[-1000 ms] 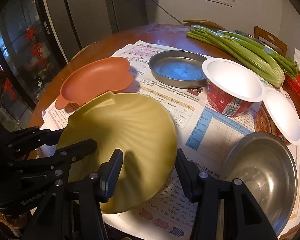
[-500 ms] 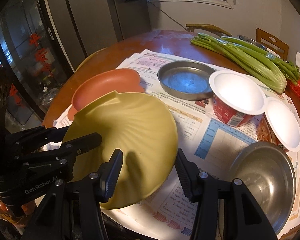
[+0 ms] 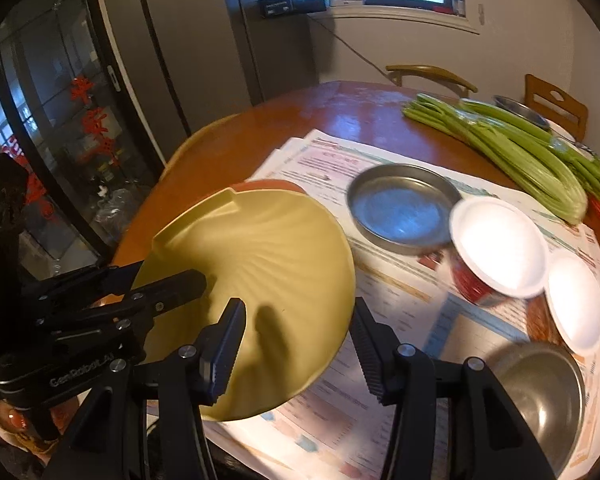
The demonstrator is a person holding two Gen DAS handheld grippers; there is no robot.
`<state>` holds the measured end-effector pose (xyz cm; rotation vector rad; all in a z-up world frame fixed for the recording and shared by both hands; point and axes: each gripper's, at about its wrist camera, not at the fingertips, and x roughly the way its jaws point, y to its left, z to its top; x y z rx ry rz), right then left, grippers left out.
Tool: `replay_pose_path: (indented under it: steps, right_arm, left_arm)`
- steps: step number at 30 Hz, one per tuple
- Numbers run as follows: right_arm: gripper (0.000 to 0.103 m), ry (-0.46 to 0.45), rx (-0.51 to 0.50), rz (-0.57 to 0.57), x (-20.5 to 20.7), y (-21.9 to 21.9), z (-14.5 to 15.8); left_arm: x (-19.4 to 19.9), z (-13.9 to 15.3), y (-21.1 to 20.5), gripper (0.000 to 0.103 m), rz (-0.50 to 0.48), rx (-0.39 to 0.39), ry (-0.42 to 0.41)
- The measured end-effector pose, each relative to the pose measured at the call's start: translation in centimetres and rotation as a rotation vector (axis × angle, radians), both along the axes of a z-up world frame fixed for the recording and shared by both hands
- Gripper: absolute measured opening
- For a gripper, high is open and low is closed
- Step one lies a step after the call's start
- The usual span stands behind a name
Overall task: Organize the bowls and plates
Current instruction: 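Lift the yellow plate with the left tool and carry it over the orange plate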
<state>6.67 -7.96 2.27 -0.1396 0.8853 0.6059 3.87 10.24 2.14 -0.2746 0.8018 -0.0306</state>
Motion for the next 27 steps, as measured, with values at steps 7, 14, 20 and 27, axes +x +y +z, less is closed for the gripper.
replay_pose_path:
  steps: [7, 14, 20, 27]
  right_arm:
    - [0.053, -0.033, 0.000, 0.030, 1.2, 2.8, 1.5]
    - [0.053, -0.057, 0.010, 0.041, 2.9, 5.1, 2.8]
    - [0.053, -0.061, 0.013, 0.030, 4.2, 6.6, 2.5]
    - [0.053, -0.008, 0.008, 0.028, 5.6, 7.4, 0.2]
  left_arm:
    - [1.5, 2.1, 2.5, 0.039, 0.038, 0.000, -0.040]
    - [3.6, 3.5, 4.6, 0.039, 0.063, 0.016, -0.071]
    - [5.3, 2.6, 5.8, 0.040, 0.071, 0.021, -0.052]
    - [6.7, 0.3, 6.5, 0.040, 0.076, 0.017, -0.001]
